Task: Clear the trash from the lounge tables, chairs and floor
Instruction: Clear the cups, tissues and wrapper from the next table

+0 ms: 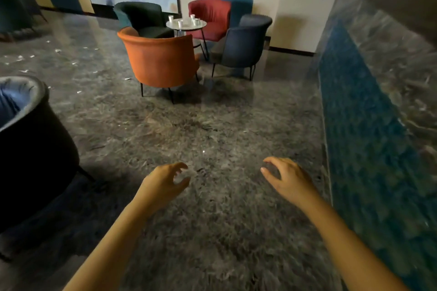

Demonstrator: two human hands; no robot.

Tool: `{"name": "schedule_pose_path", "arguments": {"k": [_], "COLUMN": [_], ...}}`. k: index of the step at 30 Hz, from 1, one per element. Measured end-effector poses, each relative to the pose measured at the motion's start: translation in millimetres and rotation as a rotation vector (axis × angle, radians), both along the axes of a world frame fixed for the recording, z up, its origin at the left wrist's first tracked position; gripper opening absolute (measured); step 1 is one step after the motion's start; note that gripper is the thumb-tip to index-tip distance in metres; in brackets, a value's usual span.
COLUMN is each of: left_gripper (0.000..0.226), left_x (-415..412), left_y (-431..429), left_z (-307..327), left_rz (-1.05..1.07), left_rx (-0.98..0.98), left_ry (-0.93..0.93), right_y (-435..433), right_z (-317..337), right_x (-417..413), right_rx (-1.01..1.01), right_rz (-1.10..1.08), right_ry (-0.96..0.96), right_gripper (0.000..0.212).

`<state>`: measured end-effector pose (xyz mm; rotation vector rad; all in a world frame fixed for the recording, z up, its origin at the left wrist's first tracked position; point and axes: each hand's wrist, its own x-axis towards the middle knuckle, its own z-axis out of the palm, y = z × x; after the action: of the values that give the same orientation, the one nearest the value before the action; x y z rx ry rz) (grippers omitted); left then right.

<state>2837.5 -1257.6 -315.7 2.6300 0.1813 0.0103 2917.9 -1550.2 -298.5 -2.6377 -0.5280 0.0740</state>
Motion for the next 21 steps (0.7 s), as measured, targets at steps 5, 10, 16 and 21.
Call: {"name": "schedule_pose_path", "arguments": {"k": [5, 10, 16, 21], "left_gripper": [0.043, 0.049, 0.053, 0.054], "left_x": [158, 311, 499, 634], "left_y": [-40, -54, -28, 44], "left_z": [18, 1, -8, 11], "left_rz": [-0.092, -0.204, -0.273, -0.229], "left_rx": [0.061, 0.180, 0.289, 0.368], "left_ry": [-0.114, -0.153, -0.054, -0.007], "right_y": [-8, -11, 25, 99], "right_z": [11, -22, -49, -30], "right_x": [118, 250, 449, 624], "right_rx": [0.038, 0.068, 0.031, -0.044], "right_rz": [-0.120, -0.211, -0.157, 0.013], "right_ry": [-0.121, -0.076, -0.015, -0.074], "right_gripper": [0.037, 0.043, 0.050, 0.053]}}
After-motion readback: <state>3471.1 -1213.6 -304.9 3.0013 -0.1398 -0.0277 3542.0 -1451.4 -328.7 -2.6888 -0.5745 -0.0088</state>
